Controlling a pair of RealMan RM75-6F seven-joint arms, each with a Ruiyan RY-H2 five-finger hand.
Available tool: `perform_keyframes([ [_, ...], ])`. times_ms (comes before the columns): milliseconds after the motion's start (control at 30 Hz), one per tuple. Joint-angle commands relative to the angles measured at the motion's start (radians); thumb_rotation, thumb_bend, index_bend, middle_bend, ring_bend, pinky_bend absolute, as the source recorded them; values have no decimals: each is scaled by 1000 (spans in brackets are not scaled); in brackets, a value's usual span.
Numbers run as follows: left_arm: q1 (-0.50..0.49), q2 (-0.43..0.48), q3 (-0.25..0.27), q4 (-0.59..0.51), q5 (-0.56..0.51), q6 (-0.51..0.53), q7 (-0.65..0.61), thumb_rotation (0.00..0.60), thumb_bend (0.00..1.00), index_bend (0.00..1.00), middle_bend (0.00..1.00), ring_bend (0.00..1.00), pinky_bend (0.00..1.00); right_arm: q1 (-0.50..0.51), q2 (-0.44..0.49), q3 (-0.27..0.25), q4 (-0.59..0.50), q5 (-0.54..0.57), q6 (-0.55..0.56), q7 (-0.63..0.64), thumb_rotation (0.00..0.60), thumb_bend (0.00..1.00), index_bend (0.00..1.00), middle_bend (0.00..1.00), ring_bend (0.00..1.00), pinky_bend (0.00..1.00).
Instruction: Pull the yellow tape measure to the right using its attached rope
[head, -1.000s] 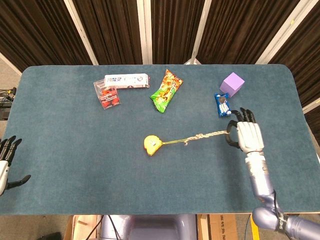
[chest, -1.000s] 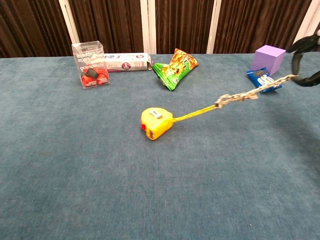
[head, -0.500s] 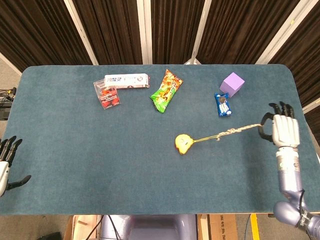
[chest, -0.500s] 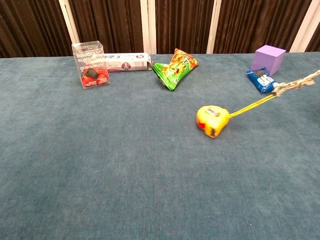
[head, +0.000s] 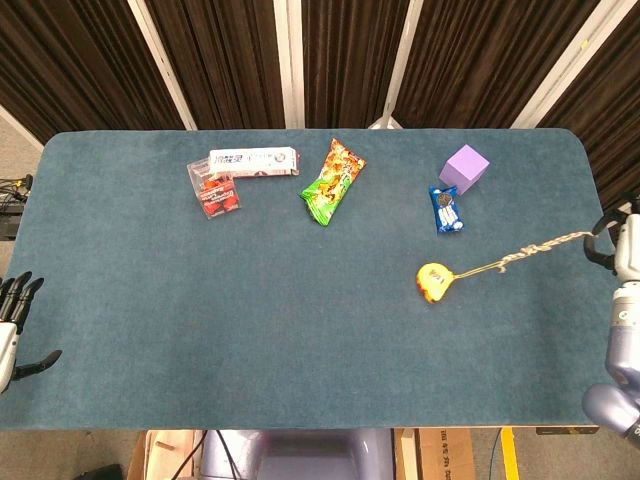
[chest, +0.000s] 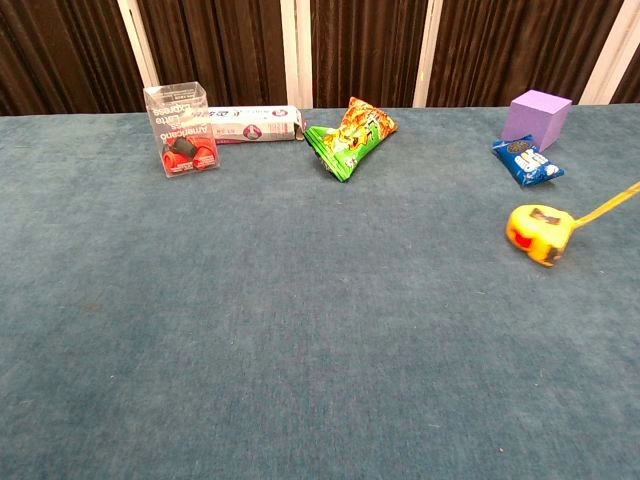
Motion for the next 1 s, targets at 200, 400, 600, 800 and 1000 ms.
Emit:
perform_keyframes([
  [200,0,-3,0,5,5,3,7,600,0,0,0,0,0,-12,10,-10,42,2,9,-12,600,566,662,200,0,0],
  [400,2,-5,0,8,11,11,11,600,0,0,0,0,0,-30,26,-22,20,3,1,-5,600,567,186,50,0,0],
  [600,4,-5,1,9,11,14,18,600,0,0,0,0,0,-63,70,-37,-87,-2,10,0,600,503,0,0,0,0],
  [800,7,-5,1,11,14,21,18,600,0,0,0,0,0,-135,112,-76,-247,-140,99,77,600,348,0,0,0,0],
  [1000,14,-7,4,20,28,40,32,600,0,0,0,0,0,-256,126,-194,-371,-426,253,185,600,324,0,0,0,0],
])
